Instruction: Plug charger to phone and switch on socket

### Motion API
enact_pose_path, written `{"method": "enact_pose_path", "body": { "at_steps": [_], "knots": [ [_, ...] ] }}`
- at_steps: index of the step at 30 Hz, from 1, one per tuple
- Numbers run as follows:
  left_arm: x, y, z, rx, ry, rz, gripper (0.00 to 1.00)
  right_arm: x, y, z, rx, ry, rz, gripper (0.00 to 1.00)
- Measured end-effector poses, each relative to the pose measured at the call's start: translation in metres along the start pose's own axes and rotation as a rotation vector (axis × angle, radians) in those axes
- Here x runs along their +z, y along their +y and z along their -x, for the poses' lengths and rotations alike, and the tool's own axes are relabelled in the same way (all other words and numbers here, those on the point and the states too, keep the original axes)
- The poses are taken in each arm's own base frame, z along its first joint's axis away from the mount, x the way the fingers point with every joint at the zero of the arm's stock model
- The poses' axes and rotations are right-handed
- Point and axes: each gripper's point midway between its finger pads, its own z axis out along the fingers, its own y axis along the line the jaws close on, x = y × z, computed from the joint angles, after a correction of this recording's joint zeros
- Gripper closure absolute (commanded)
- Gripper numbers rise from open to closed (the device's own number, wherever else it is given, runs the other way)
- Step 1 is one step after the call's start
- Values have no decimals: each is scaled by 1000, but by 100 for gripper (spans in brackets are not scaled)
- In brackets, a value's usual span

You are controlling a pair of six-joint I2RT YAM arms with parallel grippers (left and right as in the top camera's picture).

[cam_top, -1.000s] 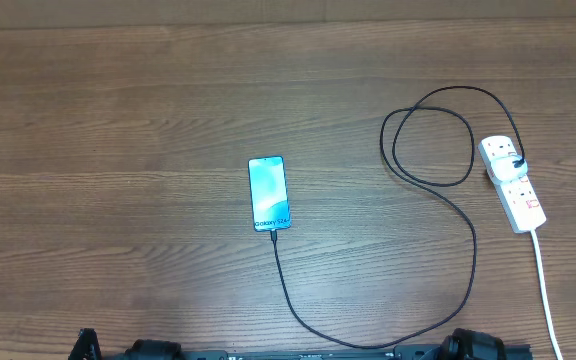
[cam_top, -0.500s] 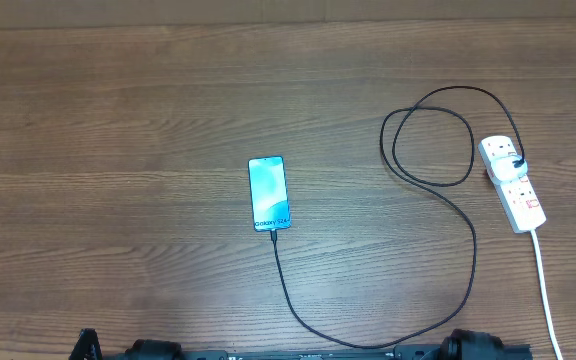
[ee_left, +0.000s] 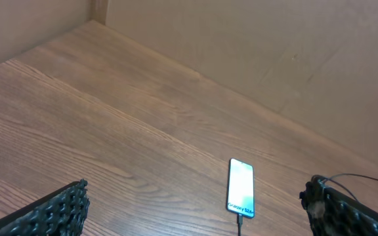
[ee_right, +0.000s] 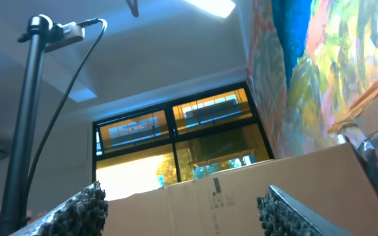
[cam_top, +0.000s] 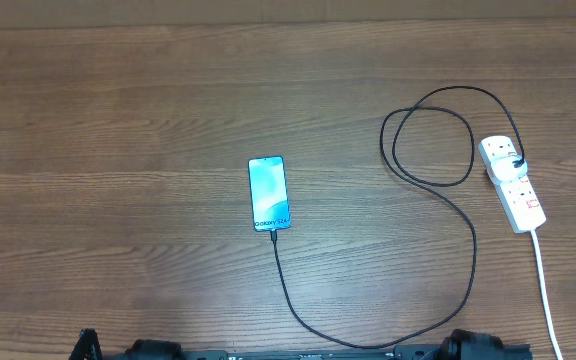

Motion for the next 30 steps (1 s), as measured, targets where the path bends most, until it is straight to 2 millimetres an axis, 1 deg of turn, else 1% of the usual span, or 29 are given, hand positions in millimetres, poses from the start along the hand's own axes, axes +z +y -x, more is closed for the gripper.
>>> {"method": "enact_pose_path", "body": {
  "at_steps": [3,8,13,17,30],
  "knots": [
    [0,0,0,0,0,0,1,-6,-1,0,10,-7,15,21],
    [0,0,0,0,0,0,1,-15,-10,0,47,-11,41,19],
    [0,0,0,0,0,0,1,-13,-23,1,62,-22,-7,18],
    [0,0,0,0,0,0,1,-12,-29,2,63,-33,-38,18],
    [0,0,0,0,0,0,0,-13,-33,3,62,-44,-62,17]
  ]
}}
